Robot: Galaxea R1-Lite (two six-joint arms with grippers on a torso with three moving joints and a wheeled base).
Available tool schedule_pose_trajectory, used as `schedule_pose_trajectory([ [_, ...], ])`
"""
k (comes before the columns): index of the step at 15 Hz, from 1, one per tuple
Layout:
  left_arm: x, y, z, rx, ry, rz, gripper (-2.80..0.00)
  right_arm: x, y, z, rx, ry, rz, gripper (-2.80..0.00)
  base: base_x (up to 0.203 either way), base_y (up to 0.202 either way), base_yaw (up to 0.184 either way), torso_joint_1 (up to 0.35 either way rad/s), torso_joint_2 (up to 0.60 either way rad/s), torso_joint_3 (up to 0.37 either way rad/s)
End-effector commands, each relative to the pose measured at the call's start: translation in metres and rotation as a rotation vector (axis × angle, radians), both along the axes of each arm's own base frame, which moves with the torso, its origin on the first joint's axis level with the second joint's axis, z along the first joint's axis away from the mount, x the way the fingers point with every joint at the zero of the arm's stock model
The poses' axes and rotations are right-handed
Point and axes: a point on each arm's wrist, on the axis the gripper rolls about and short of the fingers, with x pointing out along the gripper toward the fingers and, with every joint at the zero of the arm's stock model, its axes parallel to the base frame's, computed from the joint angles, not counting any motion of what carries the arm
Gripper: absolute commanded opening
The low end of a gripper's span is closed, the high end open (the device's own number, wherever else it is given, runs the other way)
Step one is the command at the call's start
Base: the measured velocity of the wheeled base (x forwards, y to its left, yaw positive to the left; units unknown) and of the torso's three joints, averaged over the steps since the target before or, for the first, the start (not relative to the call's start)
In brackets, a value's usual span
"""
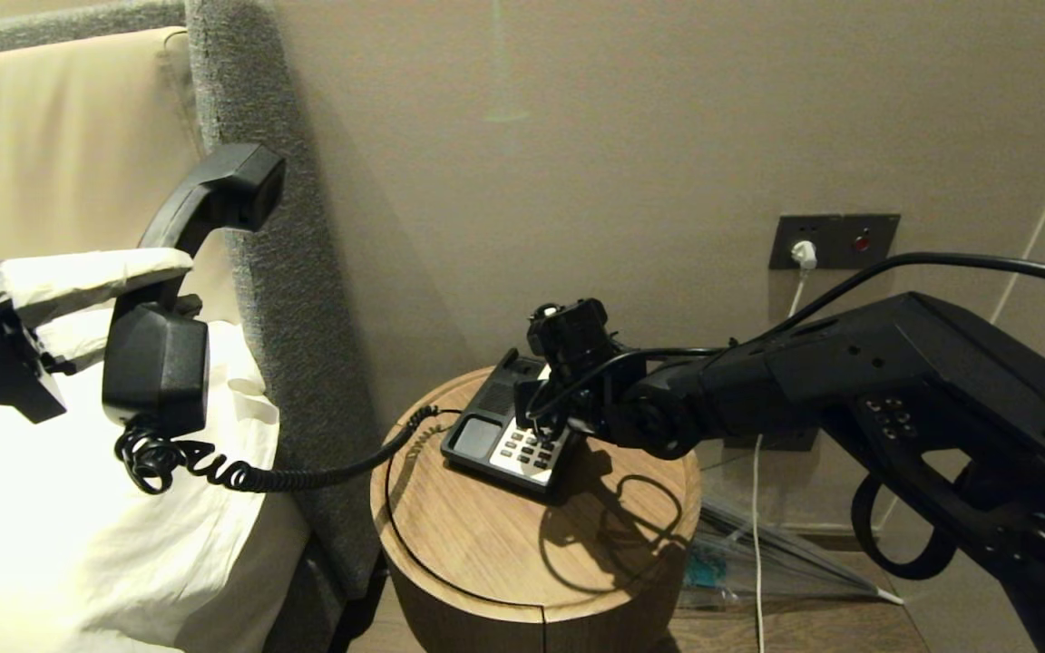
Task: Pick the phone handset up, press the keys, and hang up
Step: Dial the number
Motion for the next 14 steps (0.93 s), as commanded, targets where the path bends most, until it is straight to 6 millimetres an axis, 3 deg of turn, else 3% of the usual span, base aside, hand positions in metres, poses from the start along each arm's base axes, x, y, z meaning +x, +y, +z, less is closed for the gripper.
schedule_pose_trajectory([
  [1, 0.000, 0.000, 0.001, -0.004, 0.000, -0.004, -2.80, 0.000, 0.000, 0.001, 0.003, -0.002, -0.001, -2.80, 0.000, 0.000, 0.000, 0.000, 0.00, 0.000],
  [14, -0.001, 0.000, 0.000, -0.004, 0.002, -0.004, -2.80, 0.005, 0.003, -0.011, -0.012, 0.005, -0.015, -2.80, 0.000, 0.000, 0.000, 0.000, 0.00, 0.000],
])
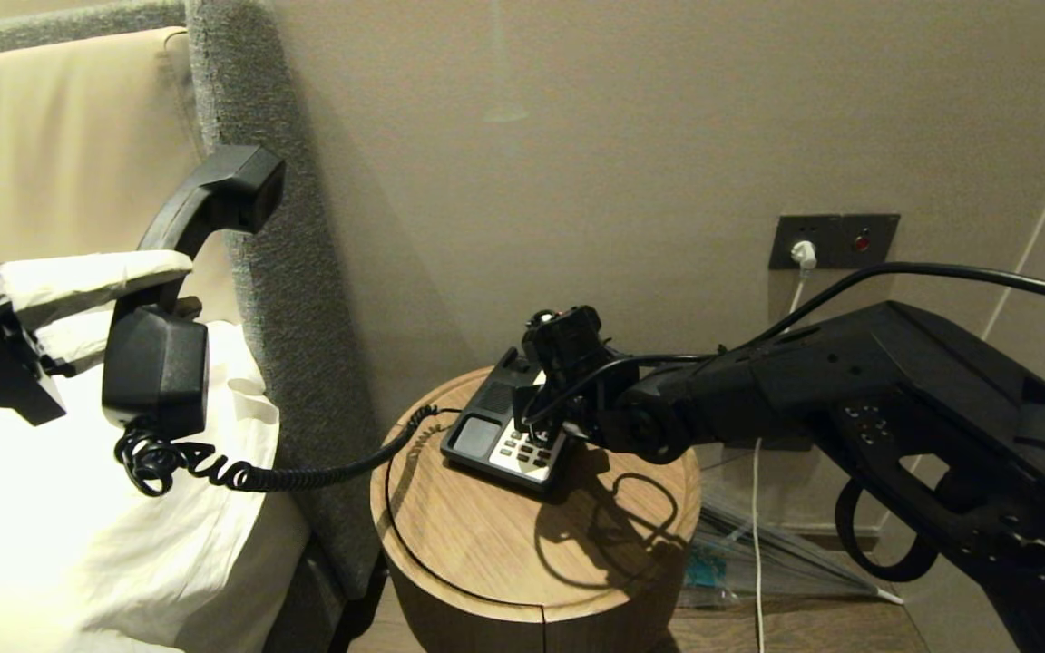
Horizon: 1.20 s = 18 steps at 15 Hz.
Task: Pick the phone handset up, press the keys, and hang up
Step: Dial the number
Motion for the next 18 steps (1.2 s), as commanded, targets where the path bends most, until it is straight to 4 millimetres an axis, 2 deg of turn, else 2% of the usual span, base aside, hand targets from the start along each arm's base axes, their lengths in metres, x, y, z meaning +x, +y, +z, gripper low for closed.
schedule_pose_trajectory([
  [1, -0.001, 0.000, -0.001, -0.003, 0.002, -0.006, -2.80, 0.001, 0.001, -0.002, 0.001, 0.001, -0.002, -2.80, 0.000, 0.000, 0.000, 0.000, 0.00, 0.000],
  [8, -0.004, -0.001, -0.002, -0.005, 0.003, -0.020, -2.80, -0.002, -0.001, 0.011, 0.021, -0.010, 0.001, -2.80, 0.000, 0.000, 0.000, 0.000, 0.00, 0.000],
  [18, -0.005, -0.001, -0.002, -0.004, 0.000, -0.026, -2.80, -0.001, 0.000, 0.003, 0.009, 0.002, -0.001, -2.80, 0.000, 0.000, 0.000, 0.000, 0.00, 0.000],
])
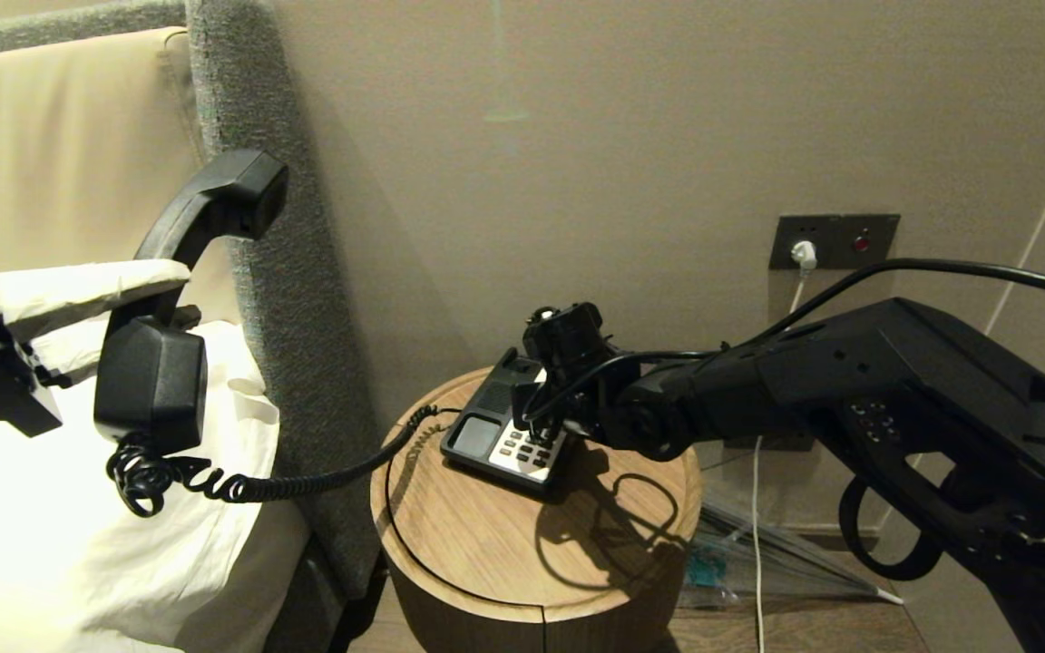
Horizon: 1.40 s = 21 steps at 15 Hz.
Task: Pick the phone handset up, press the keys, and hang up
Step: Dial the number
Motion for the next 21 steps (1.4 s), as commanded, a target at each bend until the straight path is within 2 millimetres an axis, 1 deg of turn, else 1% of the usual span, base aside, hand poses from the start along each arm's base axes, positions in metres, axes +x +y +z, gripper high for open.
schedule_pose_trajectory([
  [1, 0.000, 0.000, 0.000, -0.004, 0.001, -0.005, -2.80, 0.000, 0.001, -0.002, -0.002, 0.002, -0.003, -2.80, 0.000, 0.000, 0.000, 0.000, 0.00, 0.000],
  [13, 0.000, 0.000, -0.002, -0.004, 0.007, -0.005, -2.80, 0.002, 0.001, -0.014, -0.017, 0.016, -0.005, -2.80, 0.000, 0.000, 0.000, 0.000, 0.00, 0.000],
  [18, -0.002, 0.000, -0.003, -0.005, 0.010, -0.006, -2.80, 0.002, 0.001, -0.013, -0.016, 0.015, -0.004, -2.80, 0.000, 0.000, 0.000, 0.000, 0.00, 0.000],
  [21, -0.002, 0.000, -0.003, -0.005, 0.009, -0.006, -2.80, 0.002, 0.001, -0.007, -0.002, 0.004, -0.007, -2.80, 0.000, 0.000, 0.000, 0.000, 0.00, 0.000],
])
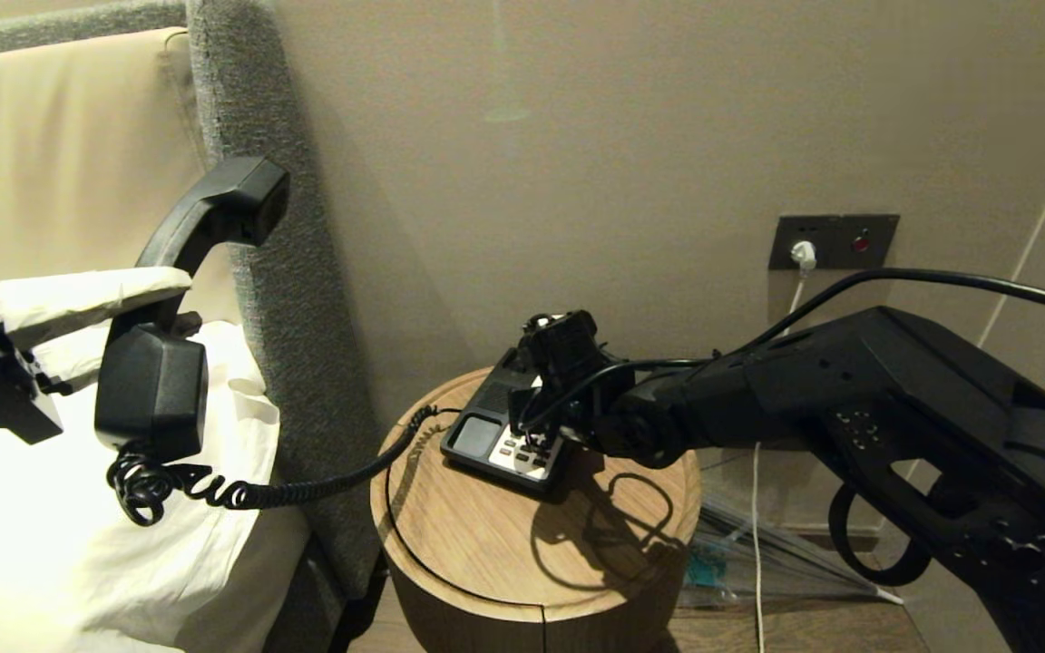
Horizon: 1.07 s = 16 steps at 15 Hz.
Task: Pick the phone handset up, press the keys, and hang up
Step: Dial the number
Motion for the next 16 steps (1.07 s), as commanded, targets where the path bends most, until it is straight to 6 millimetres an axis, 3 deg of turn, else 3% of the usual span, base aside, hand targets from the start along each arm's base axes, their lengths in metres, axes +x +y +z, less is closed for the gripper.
schedule_pose_trajectory([
  [1, 0.000, 0.000, 0.000, -0.004, 0.002, -0.005, -2.80, -0.001, 0.001, 0.005, 0.012, -0.009, 0.000, -2.80, 0.000, 0.000, 0.000, 0.000, 0.00, 0.000],
  [16, -0.002, 0.000, -0.001, -0.004, 0.002, -0.005, -2.80, 0.000, 0.002, 0.013, 0.037, -0.019, 0.002, -2.80, 0.000, 0.000, 0.000, 0.000, 0.00, 0.000],
])
